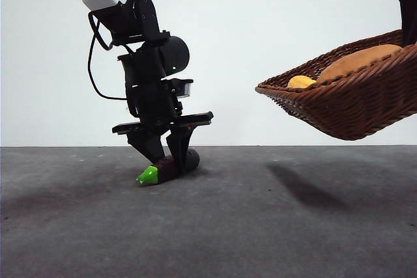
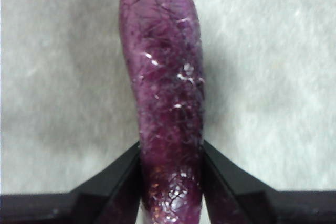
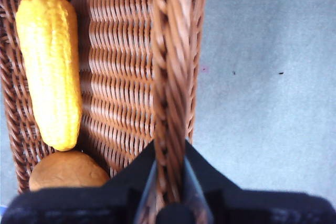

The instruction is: Help me put the vegetables on the table into the basket

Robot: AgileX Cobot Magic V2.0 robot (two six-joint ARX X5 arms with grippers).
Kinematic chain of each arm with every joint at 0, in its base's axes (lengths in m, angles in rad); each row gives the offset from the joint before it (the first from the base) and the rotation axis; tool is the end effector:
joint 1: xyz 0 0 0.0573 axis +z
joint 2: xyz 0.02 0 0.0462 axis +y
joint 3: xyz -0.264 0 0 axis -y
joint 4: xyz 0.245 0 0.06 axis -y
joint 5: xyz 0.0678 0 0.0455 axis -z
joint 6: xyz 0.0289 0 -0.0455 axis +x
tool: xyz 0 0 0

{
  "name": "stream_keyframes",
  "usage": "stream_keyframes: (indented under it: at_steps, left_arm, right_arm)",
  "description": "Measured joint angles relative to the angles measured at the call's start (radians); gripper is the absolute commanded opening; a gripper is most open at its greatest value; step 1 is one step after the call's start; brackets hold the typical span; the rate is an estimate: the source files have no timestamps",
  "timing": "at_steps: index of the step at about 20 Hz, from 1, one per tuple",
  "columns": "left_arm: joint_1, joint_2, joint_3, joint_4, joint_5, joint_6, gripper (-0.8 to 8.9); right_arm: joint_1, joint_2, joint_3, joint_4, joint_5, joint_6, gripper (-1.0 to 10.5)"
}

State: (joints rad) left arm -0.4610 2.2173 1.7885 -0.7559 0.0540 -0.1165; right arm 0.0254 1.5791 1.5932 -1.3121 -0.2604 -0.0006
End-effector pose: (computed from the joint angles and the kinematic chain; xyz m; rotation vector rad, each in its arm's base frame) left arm 0.4142 -0.2074 0.1774 0.1410 1.1940 -0.3831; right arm 0.2918 0.0149 0.3388 0.1521 1.2928 0.2448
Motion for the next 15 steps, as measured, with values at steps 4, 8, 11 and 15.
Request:
stream_keyframes:
  at_steps: [4,8,11,15]
  left_arm:
    - [0.0,-0.024,0.05,-0.055,0.003,0.009,-0.08]
    - [-0.006,-0.187,0.079,-0.075,0.139,0.011,-0.08]
    - [-0.05,-0.34,0.085,-0.141,0.42,0.011,-0.08]
    - [-0.173,-0.433,0.089,-0.142,0.609,-0.019,-0.04]
  right_arm:
    - [0.0,0.0,0.0,0.0,0.0,0.0,-0.2]
    - [0.0,0.0,0.0,0.001,0.0,0.0,-0.2]
    - [0.002,0.0,0.0,0.001,-0.002,0.012,-0.2]
    - [0.042,0.0,0.0,0.023,-0.161,0.023,-0.2]
